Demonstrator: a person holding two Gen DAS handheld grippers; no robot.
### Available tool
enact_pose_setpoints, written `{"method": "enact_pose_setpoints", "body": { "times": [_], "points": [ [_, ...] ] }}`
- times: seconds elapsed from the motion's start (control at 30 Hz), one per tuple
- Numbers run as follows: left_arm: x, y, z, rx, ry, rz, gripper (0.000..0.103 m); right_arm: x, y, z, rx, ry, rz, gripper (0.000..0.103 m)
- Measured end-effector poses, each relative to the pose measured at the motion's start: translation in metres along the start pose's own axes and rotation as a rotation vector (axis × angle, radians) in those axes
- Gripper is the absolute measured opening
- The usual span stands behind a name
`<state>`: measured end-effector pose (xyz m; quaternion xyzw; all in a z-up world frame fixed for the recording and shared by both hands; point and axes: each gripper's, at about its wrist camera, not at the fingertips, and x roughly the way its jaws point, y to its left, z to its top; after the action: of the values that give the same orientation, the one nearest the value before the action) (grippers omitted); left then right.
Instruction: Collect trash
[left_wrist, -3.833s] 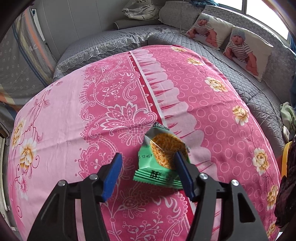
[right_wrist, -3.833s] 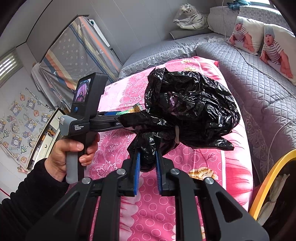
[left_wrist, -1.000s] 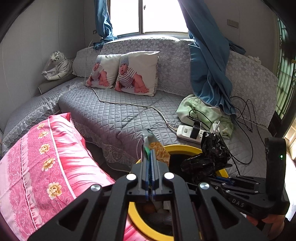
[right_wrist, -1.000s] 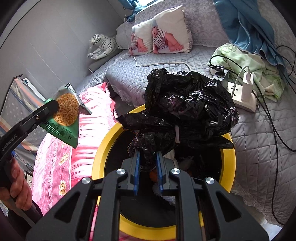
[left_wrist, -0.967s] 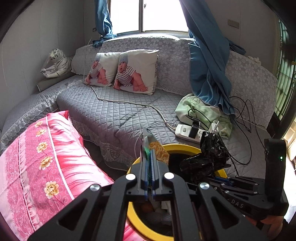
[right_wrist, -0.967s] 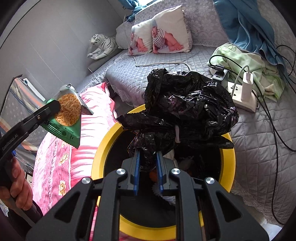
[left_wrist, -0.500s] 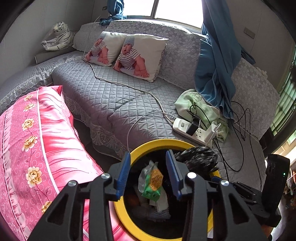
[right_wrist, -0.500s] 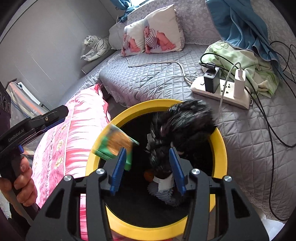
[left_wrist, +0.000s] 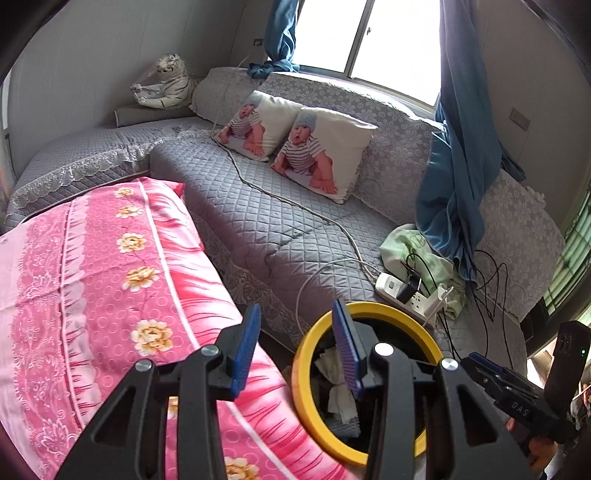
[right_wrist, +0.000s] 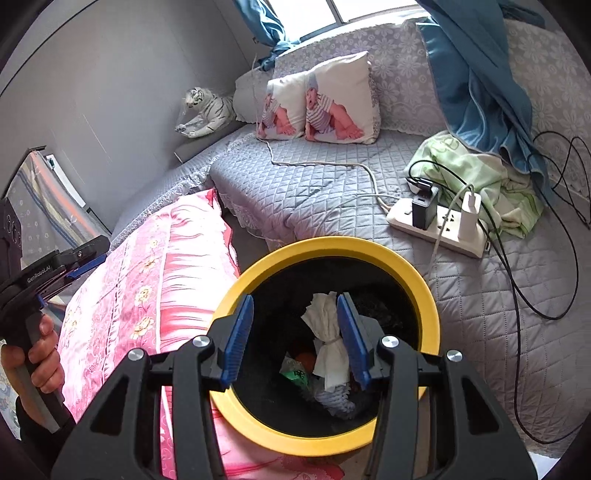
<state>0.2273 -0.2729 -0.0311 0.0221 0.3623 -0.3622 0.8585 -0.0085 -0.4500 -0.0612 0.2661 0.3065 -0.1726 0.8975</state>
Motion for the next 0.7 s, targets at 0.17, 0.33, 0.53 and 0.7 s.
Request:
{"method": "enact_pose_setpoints", "body": {
  "times": [0.17,0.33,0.53,0.7],
  "points": [
    [-0.064,0.050,-0.014,-0.036,-0.090,0.103,0.038,-0.008,0.054,0.001,-0.093,-0.017,0.087,0.046],
    [-0.135,0.102,-0.044,-0.082,-0.175,0.248,0.038,-0.013,0.127,-0.009,-0.213,-0.021,0.183,0.046],
    [-0.215,0.140,-0.082,-0.136,-0.264,0.381,0.046,-0.028,0.205,-0.028,-0.333,-0.057,0.249,0.047],
    [-0.264,0.143,-0.109,-0.158,-0.349,0.460,0.057,-0.044,0.248,-0.050,-0.411,-0.109,0.278,0.053]
  ]
}}
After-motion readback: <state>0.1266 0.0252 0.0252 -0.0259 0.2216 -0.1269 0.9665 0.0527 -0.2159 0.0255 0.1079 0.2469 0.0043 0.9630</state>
